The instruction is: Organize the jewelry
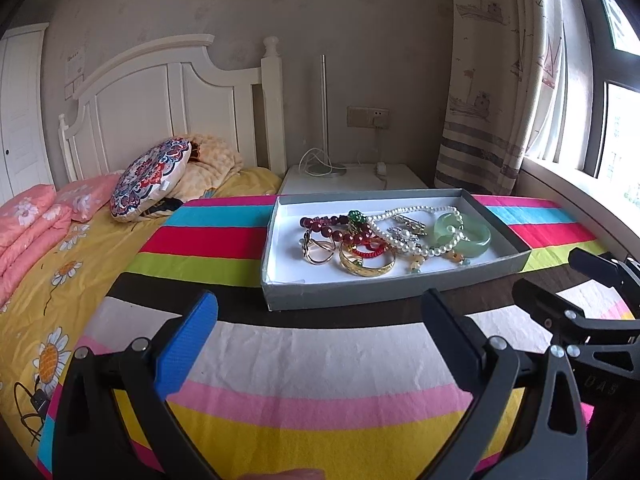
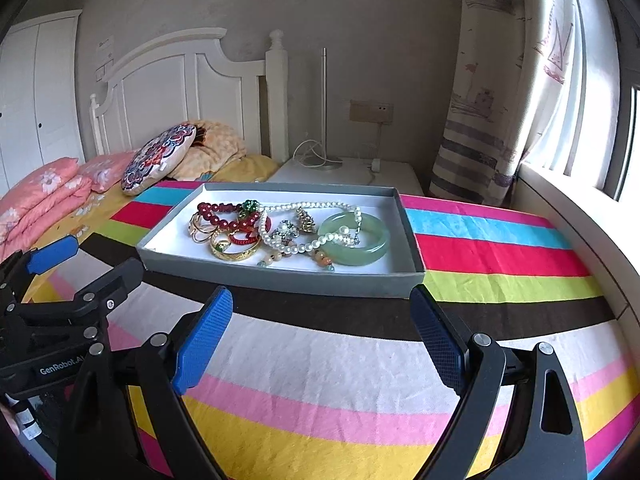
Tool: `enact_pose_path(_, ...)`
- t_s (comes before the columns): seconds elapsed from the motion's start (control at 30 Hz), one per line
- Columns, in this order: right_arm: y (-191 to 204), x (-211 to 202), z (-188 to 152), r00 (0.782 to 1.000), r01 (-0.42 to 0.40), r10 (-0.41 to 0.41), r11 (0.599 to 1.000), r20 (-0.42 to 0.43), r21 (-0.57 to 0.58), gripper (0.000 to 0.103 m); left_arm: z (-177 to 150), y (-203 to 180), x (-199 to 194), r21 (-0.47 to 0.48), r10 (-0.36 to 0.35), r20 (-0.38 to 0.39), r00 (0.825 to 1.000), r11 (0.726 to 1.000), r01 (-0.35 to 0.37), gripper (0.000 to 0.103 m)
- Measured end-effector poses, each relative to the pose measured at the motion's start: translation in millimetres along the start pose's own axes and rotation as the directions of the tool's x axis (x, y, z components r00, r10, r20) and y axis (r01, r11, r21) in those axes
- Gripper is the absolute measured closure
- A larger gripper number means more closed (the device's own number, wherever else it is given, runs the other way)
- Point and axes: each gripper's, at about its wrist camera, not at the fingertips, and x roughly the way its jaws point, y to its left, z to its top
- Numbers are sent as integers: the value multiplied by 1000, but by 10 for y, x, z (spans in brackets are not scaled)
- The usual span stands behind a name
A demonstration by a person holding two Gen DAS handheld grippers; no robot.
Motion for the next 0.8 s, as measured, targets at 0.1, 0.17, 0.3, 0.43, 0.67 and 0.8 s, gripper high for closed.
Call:
enact_pose_path(0.1, -5, 6, -6, 1000, -3, 3, 1000, -2, 3, 17, -1, 18, 2, -7, -2, 1, 1000, 1000, 2, 2)
enact_pose_path(0.17, -6, 6, -13, 1000, -2, 2, 1000, -1, 4, 17, -4, 28, 0, -11, -4, 1, 1000, 1000, 4, 2)
enact_pose_path(0.3, -23, 7, -17, 1000, 1, -1, 1000, 0, 14, 17, -11, 44, -2, -15, -6, 1, 1000, 1000, 6, 2)
enact_pose_path(0.43, -50, 15, -17, 1000, 2, -2, 1000, -3, 27, 17, -9, 46, 0, -17, -5, 0, 1000, 1000, 5, 2)
enact_pose_path(0.67, -62, 13, -14, 1000, 4, -4, 1000, -1, 30, 17, -6, 49, 3, -17, -7, -4, 1000, 1000, 7, 2)
enact_pose_path(0.8, -71, 11, -13, 1000, 3, -3, 999, -1, 32, 17, -9, 59, 0, -23, -7, -8, 1000, 1000, 7, 2)
